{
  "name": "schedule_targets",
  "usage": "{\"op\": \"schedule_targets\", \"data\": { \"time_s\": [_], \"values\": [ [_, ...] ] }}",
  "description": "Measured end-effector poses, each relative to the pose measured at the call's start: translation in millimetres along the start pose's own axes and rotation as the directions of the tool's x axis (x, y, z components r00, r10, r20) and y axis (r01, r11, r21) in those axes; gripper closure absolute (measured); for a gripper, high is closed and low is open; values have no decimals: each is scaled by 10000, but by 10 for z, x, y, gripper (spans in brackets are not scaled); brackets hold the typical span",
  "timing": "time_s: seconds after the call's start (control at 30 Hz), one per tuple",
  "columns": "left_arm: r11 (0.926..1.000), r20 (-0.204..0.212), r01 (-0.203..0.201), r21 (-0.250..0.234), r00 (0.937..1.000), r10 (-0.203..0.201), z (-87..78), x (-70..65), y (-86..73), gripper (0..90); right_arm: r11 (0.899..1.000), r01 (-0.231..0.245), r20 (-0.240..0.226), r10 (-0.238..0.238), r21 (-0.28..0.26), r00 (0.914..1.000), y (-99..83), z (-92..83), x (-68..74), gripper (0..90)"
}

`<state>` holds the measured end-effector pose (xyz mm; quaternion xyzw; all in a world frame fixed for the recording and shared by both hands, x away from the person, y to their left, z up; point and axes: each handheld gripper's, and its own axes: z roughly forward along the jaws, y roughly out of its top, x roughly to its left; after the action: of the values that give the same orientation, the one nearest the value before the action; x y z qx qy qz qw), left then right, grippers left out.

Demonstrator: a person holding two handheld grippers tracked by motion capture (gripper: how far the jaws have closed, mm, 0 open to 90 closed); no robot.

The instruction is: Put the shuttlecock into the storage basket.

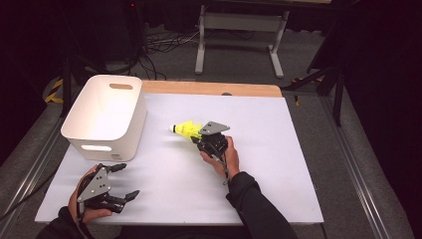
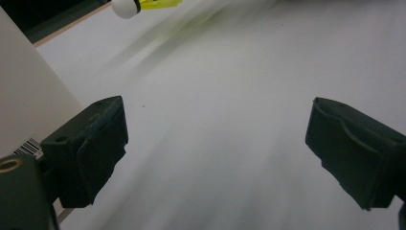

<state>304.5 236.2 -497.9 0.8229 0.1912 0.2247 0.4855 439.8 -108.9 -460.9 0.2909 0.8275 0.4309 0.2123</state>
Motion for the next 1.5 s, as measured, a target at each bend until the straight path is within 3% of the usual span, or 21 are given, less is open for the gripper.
{"op": "schedule_targets", "data": {
  "time_s": [0.37, 0.63, 0.83, 1.2, 1.27, 1.5],
  "values": [
    [9998, -3, -36, 179, 10000, 36, 77, -5, 42, 88, 9995, -55, -401, 42, -314, 9992, -63, -193, 15, 868],
    [9994, 11, 124, 328, 9999, -125, 261, 78, 150, 110, 9989, 230, -792, -262, -418, 9965, -99, -321, 95, 868],
    [9988, 167, -76, 483, 9998, 68, 453, 91, 315, 130, 9971, 567, -1132, -620, -501, 9916, -134, -466, 191, 868],
    [9981, 696, -259, 565, 9973, 219, 798, 142, 608, 172, 9913, 1262, -1773, -1308, -367, 9754, -131, -573, 399, 867],
    [9975, 1006, -331, 622, 9946, 267, 868, 151, 662, 218, 9881, 1509, -1895, -1535, -284, 9698, -126, -561, 450, 867],
    [9911, 1409, -714, 1121, 9885, 553, 1021, 119, 714, 297, 9763, 2163, -2161, -2096, 76, 9536, -114, -508, 566, 866]
  ]
}}
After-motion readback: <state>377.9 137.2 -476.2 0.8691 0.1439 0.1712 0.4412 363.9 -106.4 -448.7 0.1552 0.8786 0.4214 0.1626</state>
